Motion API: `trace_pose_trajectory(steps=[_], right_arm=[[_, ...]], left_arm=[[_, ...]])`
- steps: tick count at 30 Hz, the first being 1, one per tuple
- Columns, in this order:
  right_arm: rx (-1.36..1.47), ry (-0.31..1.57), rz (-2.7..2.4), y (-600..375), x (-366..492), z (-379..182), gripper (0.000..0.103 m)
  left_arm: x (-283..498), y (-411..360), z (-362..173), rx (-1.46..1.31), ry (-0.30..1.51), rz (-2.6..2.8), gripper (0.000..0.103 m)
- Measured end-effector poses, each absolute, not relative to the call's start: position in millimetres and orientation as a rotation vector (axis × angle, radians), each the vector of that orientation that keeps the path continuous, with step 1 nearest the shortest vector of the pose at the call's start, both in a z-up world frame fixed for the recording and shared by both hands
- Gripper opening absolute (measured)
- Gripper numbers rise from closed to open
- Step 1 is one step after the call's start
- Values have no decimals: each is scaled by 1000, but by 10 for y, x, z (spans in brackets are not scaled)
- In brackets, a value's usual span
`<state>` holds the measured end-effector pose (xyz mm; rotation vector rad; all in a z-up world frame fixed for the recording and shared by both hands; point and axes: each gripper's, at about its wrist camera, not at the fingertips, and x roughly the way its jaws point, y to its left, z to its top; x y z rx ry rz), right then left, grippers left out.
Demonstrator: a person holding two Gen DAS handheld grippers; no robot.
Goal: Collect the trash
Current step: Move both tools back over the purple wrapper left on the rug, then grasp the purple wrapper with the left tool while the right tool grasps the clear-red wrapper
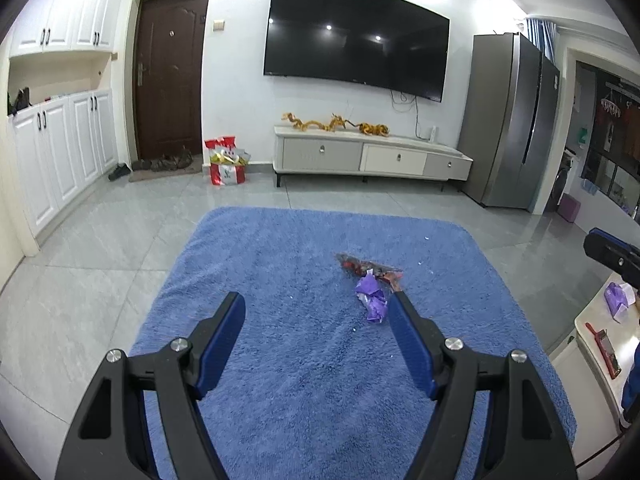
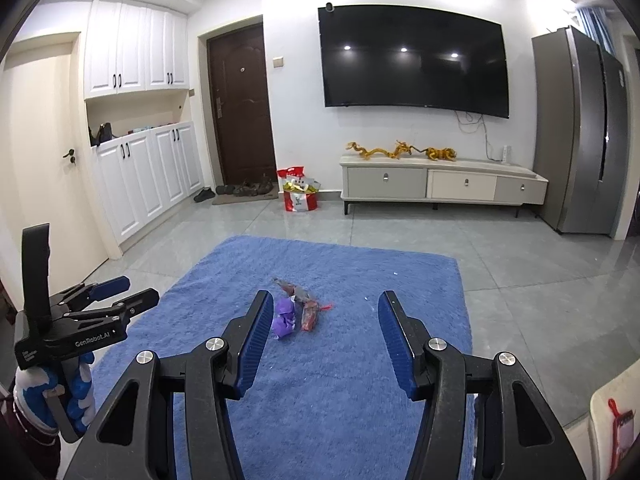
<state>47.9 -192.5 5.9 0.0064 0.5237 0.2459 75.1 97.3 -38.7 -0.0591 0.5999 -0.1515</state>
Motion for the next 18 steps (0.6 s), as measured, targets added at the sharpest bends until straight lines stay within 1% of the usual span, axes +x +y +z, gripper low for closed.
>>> trace_pose_trajectory(steps=[8,18], right_arm=[[6,586,293,-1908,944,-198,54],[48,710,330,-1926,1593,-777,54]], left_arm=[[1289,950,-832,-118,737,-250,72],[1922,471,-1263,-72,838,-344,72]])
